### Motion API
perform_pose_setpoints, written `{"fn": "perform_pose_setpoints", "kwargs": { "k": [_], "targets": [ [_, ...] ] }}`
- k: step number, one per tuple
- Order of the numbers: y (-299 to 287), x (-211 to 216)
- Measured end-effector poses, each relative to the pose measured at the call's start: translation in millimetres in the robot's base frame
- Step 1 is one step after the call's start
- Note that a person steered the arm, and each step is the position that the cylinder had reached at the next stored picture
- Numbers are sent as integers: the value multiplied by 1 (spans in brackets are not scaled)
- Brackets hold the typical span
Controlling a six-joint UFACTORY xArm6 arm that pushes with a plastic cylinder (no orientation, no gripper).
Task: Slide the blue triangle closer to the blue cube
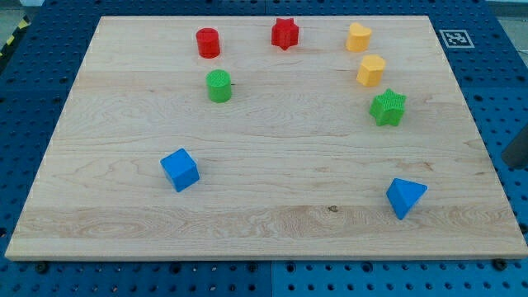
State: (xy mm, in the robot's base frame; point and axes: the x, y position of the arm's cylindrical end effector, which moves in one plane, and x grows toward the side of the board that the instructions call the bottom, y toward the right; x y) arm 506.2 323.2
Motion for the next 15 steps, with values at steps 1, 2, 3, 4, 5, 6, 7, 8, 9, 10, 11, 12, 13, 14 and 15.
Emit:
{"fn": "perform_pose_setpoints", "kwargs": {
  "k": [1,2,3,4,5,6,7,8,9,10,11,12,13,14,15],
  "targets": [
    [0,0],
    [0,10],
    [-11,20],
    [-33,34],
    [-68,50],
    [-88,56],
    [-104,59],
    [-115,59],
    [-117,59],
    [-123,59],
    [-138,59],
    [-155,59],
    [-171,59],
    [-188,59],
    [-217,56]
  ]
}}
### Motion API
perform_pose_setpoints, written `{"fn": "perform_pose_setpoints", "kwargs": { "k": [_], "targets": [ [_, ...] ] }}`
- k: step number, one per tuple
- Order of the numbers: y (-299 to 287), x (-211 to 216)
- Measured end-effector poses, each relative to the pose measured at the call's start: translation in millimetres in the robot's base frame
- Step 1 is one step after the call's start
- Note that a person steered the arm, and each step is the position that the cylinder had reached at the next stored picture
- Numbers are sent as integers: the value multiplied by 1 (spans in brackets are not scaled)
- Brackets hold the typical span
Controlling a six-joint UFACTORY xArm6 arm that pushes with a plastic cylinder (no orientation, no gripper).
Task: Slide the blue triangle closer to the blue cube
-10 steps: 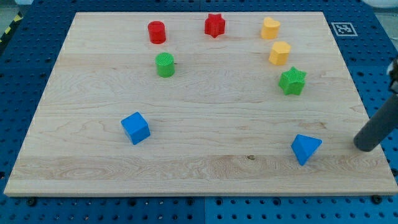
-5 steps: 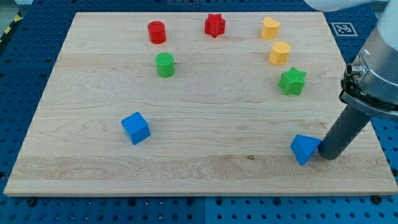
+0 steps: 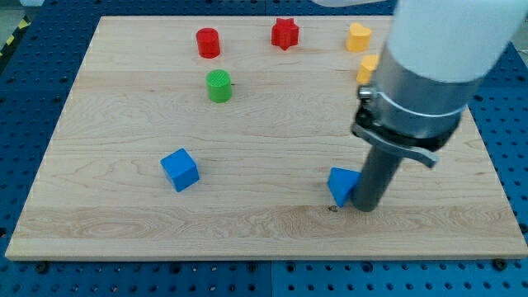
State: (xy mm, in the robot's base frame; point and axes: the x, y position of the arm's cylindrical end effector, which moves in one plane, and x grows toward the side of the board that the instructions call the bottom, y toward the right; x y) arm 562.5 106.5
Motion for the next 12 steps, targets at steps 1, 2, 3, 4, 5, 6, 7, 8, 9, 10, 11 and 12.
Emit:
{"fn": "perform_pose_setpoints", "kwargs": {
  "k": [1,2,3,4,5,6,7,8,9,10,11,12],
  "targets": [
    [-26,-12],
    [-21,-14],
    [-11,-16],
    [-22,-33],
    [-47,-42],
    [-76,-42],
    [-97,-42],
    [-120,-42],
    [-95,-45],
    [-91,-61],
    [-124,-66],
    [-146,-66]
  ]
}}
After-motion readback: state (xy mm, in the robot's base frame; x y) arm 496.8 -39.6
